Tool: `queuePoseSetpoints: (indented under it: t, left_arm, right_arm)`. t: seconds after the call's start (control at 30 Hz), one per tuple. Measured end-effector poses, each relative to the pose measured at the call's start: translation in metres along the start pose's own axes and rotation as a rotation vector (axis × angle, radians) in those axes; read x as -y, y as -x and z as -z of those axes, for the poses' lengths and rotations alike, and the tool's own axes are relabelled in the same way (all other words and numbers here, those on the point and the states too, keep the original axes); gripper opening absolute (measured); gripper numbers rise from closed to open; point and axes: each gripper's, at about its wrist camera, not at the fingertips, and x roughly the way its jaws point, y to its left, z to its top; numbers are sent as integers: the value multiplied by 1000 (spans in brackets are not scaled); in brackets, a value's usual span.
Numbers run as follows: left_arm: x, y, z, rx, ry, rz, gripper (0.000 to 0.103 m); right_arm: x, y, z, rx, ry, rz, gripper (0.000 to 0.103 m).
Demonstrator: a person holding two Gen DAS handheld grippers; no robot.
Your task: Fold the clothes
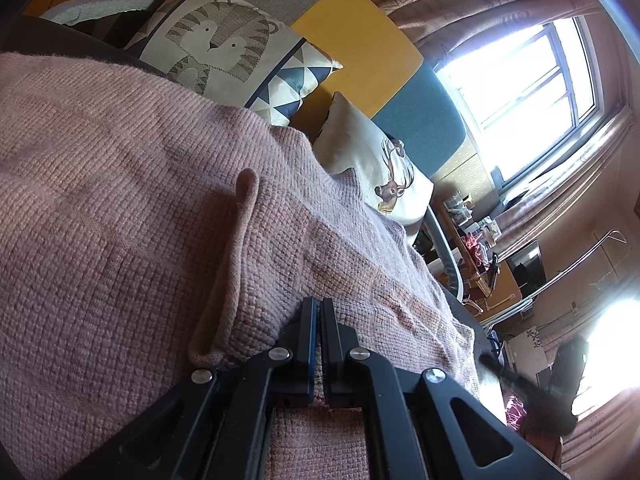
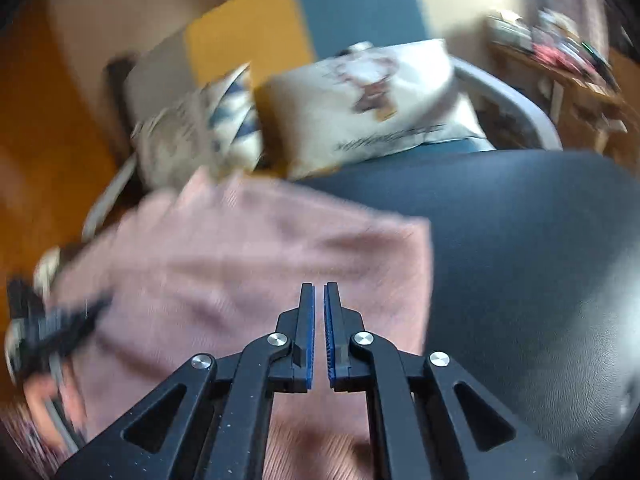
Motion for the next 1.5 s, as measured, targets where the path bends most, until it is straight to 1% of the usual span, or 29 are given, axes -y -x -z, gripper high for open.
queuePoseSetpoints:
  t: [0.03, 0.1, 0.13, 0.17, 0.2, 0.3, 0.33, 0.37, 0.43, 0.5, 0.6, 0.73, 0.83, 0.9, 0.97, 1.17, 1.2, 1.23, 1.3, 1.37, 1.47, 1.5]
  left_arm:
    - [0, 0, 0, 0, 0, -1, 3]
    - [0, 0, 1, -1, 0, -3, 3]
    - [0, 0, 1, -2, 1, -3, 3]
    - [1, 0, 1, -2, 0, -5, 3]
    - [1, 0, 1, -2, 0, -5, 3]
    - [1, 0, 1, -3, 1, -7, 3]
    - [1, 0, 1, -3, -1, -10, 3]
    - [1, 0, 1, -3, -3, -13, 3]
    - [2, 0, 1, -3, -5, -17, 3]
    - [2, 0, 1, -3, -6, -20, 3]
    - [3, 0, 1, -3, -8, -22, 3]
    - [2, 0, 1, -4, -7, -21, 3]
    - [3, 1, 2, -3, -6, -20, 3]
    - [3, 2, 3, -2, -4, -17, 3]
    - [2, 2, 3, -3, -1, -12, 3]
    - [2, 4, 6, -7, 5, -1, 3]
    - [1, 4, 5, -7, 5, -2, 3]
    - [1, 3, 5, -7, 5, -3, 3]
    - [1, 3, 5, -7, 6, -5, 3]
    - [1, 2, 5, -7, 7, -6, 3]
    - [1, 2, 5, -7, 12, -1, 3]
    - [0, 2, 5, -8, 13, 0, 3]
  right_arm:
    - [-4, -2, 7, -19, 34, 34, 5]
    - [1, -10, 19, -52, 82, 146, 4]
    - [8, -11, 23, -46, 84, 156, 4]
    - [15, -9, 25, -23, 71, 139, 2]
    - [22, -8, 26, -8, 51, 121, 2]
    - [29, -5, 21, -26, -34, 94, 2]
    - [27, -3, 18, -32, -61, 89, 3]
    - [23, -1, 15, -31, -78, 73, 7]
    - [8, 4, 7, -3, -76, 3, 7]
    - [-8, 4, 1, -3, -36, -34, 7]
    - [-29, -9, -1, -26, 49, -24, 7]
    - [-18, -24, 11, -61, 40, 1, 7]
    - [0, -19, 16, -23, 2, 46, 3]
    - [9, -19, 19, -8, -36, 32, 3]
    - [8, -17, 20, -5, -34, 38, 3]
    - [0, -15, 18, -18, 12, 92, 3]
    - [-2, -15, 15, -30, 15, 113, 4]
    - [-7, -13, 13, -32, 15, 121, 7]
    - [-21, -6, 7, -3, 0, 91, 8]
    - [-38, -8, 4, 8, 2, 36, 10]
    - [-61, -36, 2, -47, 28, -30, 10]
    - [-62, -42, 2, -53, 28, -27, 10]
